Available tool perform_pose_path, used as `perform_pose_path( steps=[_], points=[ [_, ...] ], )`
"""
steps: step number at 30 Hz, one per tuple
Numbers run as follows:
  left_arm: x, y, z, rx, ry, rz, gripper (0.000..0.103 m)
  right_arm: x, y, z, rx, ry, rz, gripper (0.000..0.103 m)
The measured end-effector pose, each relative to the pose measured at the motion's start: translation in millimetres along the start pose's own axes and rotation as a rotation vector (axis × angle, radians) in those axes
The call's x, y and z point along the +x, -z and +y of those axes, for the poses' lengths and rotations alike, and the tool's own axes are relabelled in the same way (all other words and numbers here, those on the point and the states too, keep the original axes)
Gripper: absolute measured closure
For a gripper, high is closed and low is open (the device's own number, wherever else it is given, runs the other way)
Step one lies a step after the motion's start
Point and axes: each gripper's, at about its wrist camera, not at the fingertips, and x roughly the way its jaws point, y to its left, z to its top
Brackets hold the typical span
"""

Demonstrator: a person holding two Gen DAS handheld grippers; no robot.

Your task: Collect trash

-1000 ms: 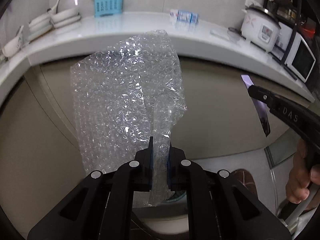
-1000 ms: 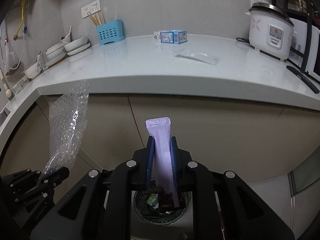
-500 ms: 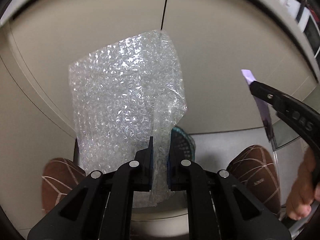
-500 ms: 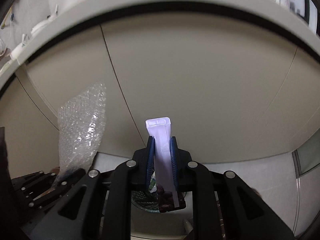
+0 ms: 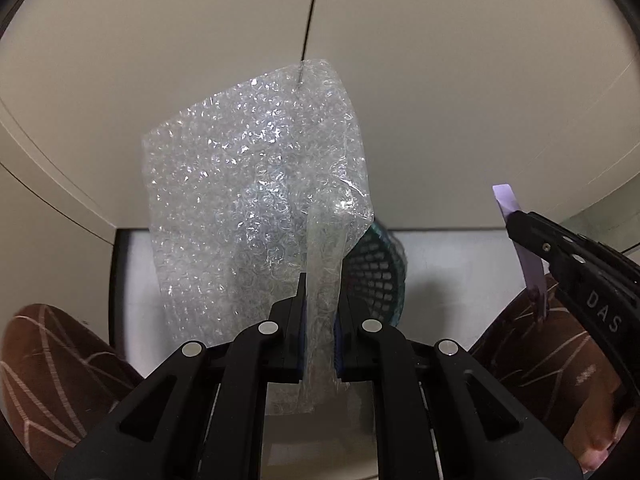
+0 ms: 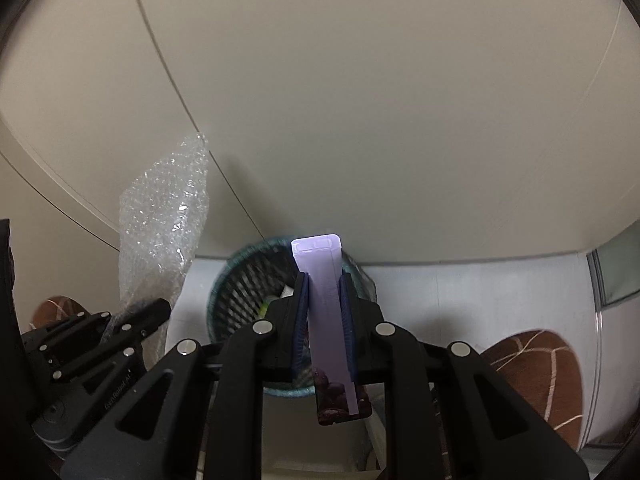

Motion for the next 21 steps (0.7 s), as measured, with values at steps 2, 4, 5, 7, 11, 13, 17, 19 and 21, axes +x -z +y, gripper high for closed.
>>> perform_pose_path(
  steps=[2,4,5,7,11,13,17,19,21],
  points=[
    [15.5,-1.1,-0.5,0.011,-0.007,0.029,0.094,13.0,3.5,-2.6,0.005,0.008,0.031,0.088],
    [30.2,-1.0,-0.9,0.011,-0.006,0.062,0.094,23.3,5.4,-4.6,0.013,0.009,0.058,0.088],
    [36.7,-1.4,-1.7,0.011,0.000,0.075,0.094,27.8,5.4,-5.8,0.017,0.007,0.071,0.088],
    [47.2,-5.1,-4.2,0.018,0.005,0.090,0.094,34.8,4.7,-4.9,0.023,0.007,0.087,0.088],
    [65.1,-12.1,-2.1,0.026,0.016,0.127,0.094,45.8,5.4,-1.3,0.025,0.008,0.112,0.088],
    [71.1,-11.9,0.6,0.031,0.027,0.141,0.094,50.9,5.7,-5.8,0.027,0.010,0.123,0.088],
    [82.8,-8.4,-6.8,0.043,0.045,0.164,0.092,58.6,6.0,-16.1,0.044,0.009,0.150,0.088],
    [86.0,-6.8,-2.9,0.038,0.057,0.174,0.085,62.9,5.8,-17.3,0.050,0.010,0.170,0.088],
    [84.9,-9.5,2.6,0.023,0.058,0.179,0.082,67.2,4.3,-16.7,0.051,0.012,0.180,0.088]
  ],
)
